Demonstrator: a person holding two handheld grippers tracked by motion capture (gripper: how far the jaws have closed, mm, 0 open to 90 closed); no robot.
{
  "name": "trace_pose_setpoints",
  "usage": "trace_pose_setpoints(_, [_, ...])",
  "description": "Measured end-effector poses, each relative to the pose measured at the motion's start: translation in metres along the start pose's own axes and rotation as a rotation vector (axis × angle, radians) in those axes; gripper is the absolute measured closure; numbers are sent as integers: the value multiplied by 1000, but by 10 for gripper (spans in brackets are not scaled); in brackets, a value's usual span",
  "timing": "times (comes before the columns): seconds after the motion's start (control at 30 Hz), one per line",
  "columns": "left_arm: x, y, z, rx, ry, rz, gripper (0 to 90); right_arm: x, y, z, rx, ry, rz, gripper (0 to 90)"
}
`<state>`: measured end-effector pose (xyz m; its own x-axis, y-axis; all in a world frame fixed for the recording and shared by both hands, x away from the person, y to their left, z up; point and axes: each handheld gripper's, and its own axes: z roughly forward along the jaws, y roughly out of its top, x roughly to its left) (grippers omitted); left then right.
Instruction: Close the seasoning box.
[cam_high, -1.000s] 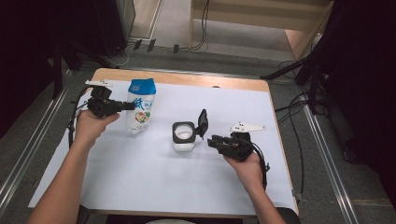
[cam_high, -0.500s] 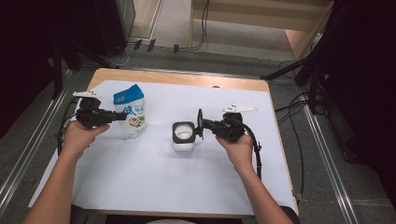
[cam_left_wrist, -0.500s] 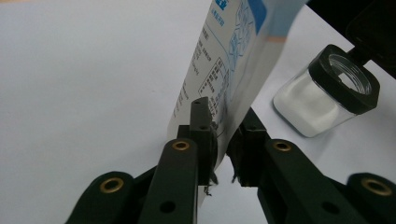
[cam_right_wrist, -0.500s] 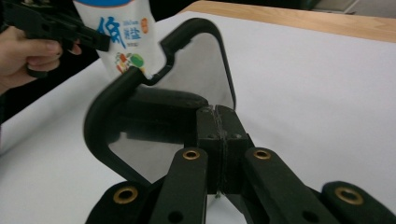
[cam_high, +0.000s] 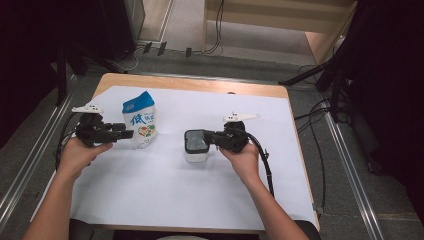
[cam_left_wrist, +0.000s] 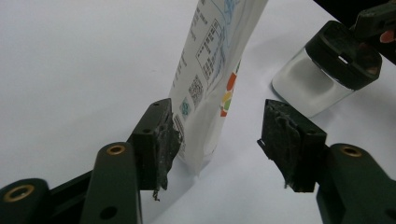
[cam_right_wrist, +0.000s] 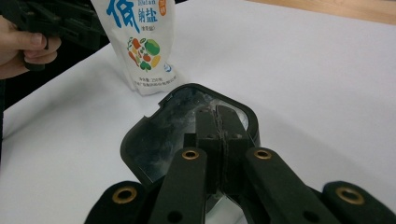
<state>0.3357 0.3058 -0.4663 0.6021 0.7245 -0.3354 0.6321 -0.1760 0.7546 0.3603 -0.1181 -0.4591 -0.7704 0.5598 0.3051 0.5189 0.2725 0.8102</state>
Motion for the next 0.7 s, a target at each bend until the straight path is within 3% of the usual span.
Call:
trace_pose_setpoints(0.13, [-2,-2,0,2,19,17,398,-2,1,-10,-16,-24,-21,862])
trace_pose_setpoints(0.27, [-1,-3,0,7,27,6,376,-8,0,-26,-19,-80,-35,785])
trace_pose_setpoints(0.43, [-1,-6,1,37,37,11,368,-22,-11,-44,-39,-131,10,770])
trace_pose_setpoints(0.7, [0,-7,3,56,40,20,368,-34,-20,-59,-50,-171,26,762])
